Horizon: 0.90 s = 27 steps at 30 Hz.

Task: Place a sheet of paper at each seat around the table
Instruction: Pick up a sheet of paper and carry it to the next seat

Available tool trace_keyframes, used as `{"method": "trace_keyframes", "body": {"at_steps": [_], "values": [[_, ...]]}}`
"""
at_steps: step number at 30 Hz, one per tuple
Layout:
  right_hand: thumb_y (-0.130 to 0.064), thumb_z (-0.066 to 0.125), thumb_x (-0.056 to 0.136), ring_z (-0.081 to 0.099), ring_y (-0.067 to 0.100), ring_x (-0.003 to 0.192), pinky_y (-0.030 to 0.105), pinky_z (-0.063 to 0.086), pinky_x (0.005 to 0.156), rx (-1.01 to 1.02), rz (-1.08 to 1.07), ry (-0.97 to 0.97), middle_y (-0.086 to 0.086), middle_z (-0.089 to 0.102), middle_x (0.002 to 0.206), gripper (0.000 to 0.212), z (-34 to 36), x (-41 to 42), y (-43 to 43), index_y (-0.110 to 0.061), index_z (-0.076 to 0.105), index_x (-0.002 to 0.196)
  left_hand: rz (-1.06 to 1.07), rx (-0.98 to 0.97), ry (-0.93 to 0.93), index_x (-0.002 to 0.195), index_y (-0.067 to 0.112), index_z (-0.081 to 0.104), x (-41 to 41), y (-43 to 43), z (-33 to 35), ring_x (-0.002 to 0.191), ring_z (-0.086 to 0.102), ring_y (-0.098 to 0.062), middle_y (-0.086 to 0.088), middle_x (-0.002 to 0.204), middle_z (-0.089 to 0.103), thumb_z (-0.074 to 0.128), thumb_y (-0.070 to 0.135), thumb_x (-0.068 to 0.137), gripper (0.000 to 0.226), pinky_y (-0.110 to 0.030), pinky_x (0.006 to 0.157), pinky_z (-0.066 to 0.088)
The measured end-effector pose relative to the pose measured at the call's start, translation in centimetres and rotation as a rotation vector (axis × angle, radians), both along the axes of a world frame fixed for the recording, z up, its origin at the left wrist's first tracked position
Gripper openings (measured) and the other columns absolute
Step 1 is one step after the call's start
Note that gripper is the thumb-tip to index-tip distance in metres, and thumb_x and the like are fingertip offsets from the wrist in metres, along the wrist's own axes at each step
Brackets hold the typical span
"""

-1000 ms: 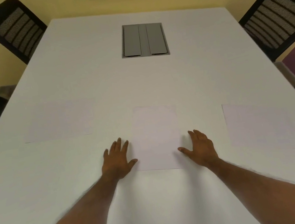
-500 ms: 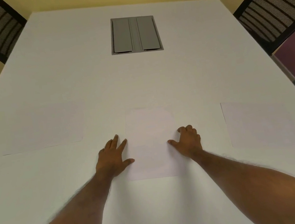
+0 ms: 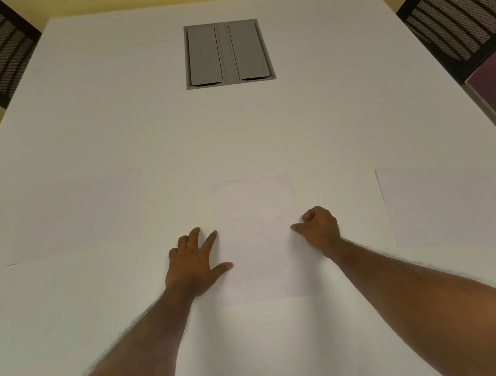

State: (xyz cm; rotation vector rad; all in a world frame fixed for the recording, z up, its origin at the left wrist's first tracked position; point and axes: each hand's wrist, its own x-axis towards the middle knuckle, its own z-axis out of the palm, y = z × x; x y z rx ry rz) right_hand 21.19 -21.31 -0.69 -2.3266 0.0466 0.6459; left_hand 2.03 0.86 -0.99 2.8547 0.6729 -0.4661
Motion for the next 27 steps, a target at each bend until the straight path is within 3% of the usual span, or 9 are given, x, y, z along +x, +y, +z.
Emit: {"method": "trace_keyframes", "body": {"at_steps": [4,8,11,14,16,22,27], "values": [[-0.023,0.081,0.073,0.064,0.024,0.084,0.037,0.054,0.079,0.033,-0.018,-0.014,-0.008,0.058,0.08,0.029,0.0,0.3,-0.7,-0.017,0.058,0.09,0.036,0.018,-0.053,0.154,0.034,0.012,1.5,0.1,0.1,0.131,0.032,-0.028,-0.008,0.151,0.026,0.037,0.072,0.087,0.081,-0.042,0.103,0.034],[-0.048,0.079,0.07,0.062,0.021,0.098,0.034,0.051,0.084,-0.123,0.071,-0.042,-0.004,0.062,0.097,0.049,0.4,-0.3,-0.5,-0.018,0.059,0.102,0.021,0.035,0.034,0.154,0.034,0.008,2.8,0.4,0.0,0.129,0.033,-0.028,-0.009,0.148,0.023,0.039,0.073,0.086,0.084,-0.041,0.101,0.036],[-0.056,0.078,0.066,0.061,0.025,0.108,0.037,0.051,0.089,-0.229,0.117,-0.06,0.0,0.062,0.111,0.059,0.8,-1.1,0.0,-0.016,0.061,0.107,0.042,0.012,0.032,0.154,0.034,0.011,2.9,0.2,0.0,0.129,0.031,-0.028,-0.009,0.147,0.023,0.042,0.073,0.085,0.085,-0.041,0.101,0.036],[-0.048,0.081,0.068,0.063,0.028,0.103,0.041,0.052,0.088,-0.221,0.084,-0.041,0.003,0.064,0.107,0.039,1.1,-1.2,0.6,-0.019,0.057,0.081,0.064,0.012,0.009,0.154,0.035,0.013,2.9,-0.1,0.0,0.128,0.031,-0.028,-0.009,0.145,0.024,0.042,0.073,0.084,0.084,-0.04,0.101,0.035],[-0.042,0.082,0.069,0.064,0.027,0.097,0.043,0.052,0.088,-0.179,0.044,-0.025,0.001,0.065,0.098,0.038,1.0,-1.0,0.6,-0.025,0.047,0.069,0.071,0.007,-0.006,0.153,0.036,0.015,2.9,-0.2,-0.1,0.127,0.031,-0.028,-0.009,0.144,0.024,0.041,0.074,0.084,0.084,-0.041,0.101,0.035],[-0.03,0.084,0.068,0.067,0.023,0.087,0.041,0.055,0.083,-0.035,-0.045,-0.003,-0.004,0.068,0.089,0.032,0.3,-0.5,-0.1,-0.026,0.053,0.074,0.085,0.004,-0.038,0.152,0.037,0.017,2.8,-0.3,-0.5,0.126,0.031,-0.027,-0.008,0.141,0.025,0.04,0.077,0.082,0.085,-0.041,0.1,0.035],[-0.025,0.083,0.071,0.066,0.022,0.09,0.032,0.053,0.081,0.017,-0.058,-0.002,-0.002,0.069,0.09,0.027,0.0,-0.1,-0.8,-0.017,0.069,0.093,0.142,-0.069,-0.08,0.153,0.035,0.016,2.4,-0.3,-0.7,0.124,0.035,-0.026,-0.004,0.141,0.025,0.037,0.08,0.08,0.088,-0.042,0.097,0.039]]}}
